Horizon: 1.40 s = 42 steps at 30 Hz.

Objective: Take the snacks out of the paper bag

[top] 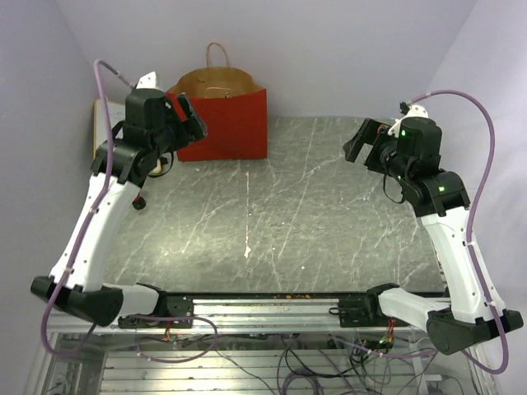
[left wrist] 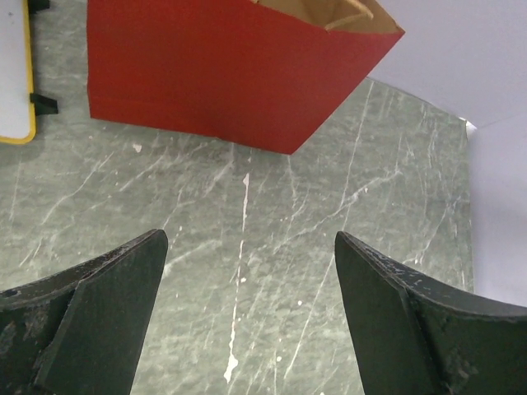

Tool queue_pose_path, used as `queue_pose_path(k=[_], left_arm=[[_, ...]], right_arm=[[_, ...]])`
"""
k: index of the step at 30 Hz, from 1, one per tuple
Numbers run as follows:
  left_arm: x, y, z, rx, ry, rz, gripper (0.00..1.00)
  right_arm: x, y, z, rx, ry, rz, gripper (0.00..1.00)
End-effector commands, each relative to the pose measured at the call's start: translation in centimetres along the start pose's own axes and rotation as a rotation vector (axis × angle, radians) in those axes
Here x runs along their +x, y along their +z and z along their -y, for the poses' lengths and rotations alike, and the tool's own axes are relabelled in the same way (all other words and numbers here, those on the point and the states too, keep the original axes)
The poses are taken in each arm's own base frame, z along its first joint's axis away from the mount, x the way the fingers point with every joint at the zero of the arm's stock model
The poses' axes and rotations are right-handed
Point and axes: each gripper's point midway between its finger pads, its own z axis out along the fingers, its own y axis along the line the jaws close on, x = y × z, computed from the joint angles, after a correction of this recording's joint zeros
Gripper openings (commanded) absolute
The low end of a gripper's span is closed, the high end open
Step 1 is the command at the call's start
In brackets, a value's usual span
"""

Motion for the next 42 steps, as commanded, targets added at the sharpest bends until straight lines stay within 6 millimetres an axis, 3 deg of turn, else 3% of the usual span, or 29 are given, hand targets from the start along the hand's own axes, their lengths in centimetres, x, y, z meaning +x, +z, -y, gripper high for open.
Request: queue_pose_path(k=[1, 9, 10, 13, 18, 22, 26, 32, 37, 42], left_arm=[[-2.3, 2.1, 2.3, 0.075, -0.04, 0.012, 0.93], [-6.1, 8.3, 7.6, 0.316, -0.398, 0.047, 0.94], [-6.6, 9.1, 8.2, 0.35, -0.46, 0.063, 0.99], [-8.2, 11.7, 9.4, 0.419, -0.629, 0.112, 0.94], [-9.0, 15.8, 9.4, 0.344, -0.736, 0.147, 0.96], [-6.9, 18.4, 7.6, 0.181, -0.846, 0.107, 0.88], [-7.3, 18.7, 6.9, 0.145, -0.894, 0.171, 0.71], [-6.6, 19.1, 7.4, 0.163, -0.918, 0.129, 0.41], [-6.1, 17.0, 7.8, 0.213, -0.918, 0.1, 0.22], [-3.5, 14.8, 7.2, 0.237, -0.926, 0.033, 0.13]], right_arm=[[-0.1, 0.2, -0.6, -0.059, -0.048, 0.01, 1.0], [-0.9, 0.4, -1.4, -0.103, -0.085, 0.039, 1.0], [-1.0, 0.3, -1.4, -0.1, -0.088, 0.041, 1.0], [-0.9, 0.3, -1.0, -0.087, -0.09, 0.046, 1.0], [-0.3, -0.1, -0.5, -0.072, -0.088, 0.045, 1.0], [0.0, -0.2, 0.1, -0.05, -0.086, 0.043, 1.0], [0.0, -0.2, 0.2, -0.044, -0.089, 0.04, 1.0], [0.1, 0.1, 0.0, -0.048, -0.096, 0.024, 1.0], [0.7, 0.3, -0.3, -0.068, -0.092, -0.002, 1.0], [1.6, 0.7, -0.3, -0.073, -0.079, -0.026, 1.0]])
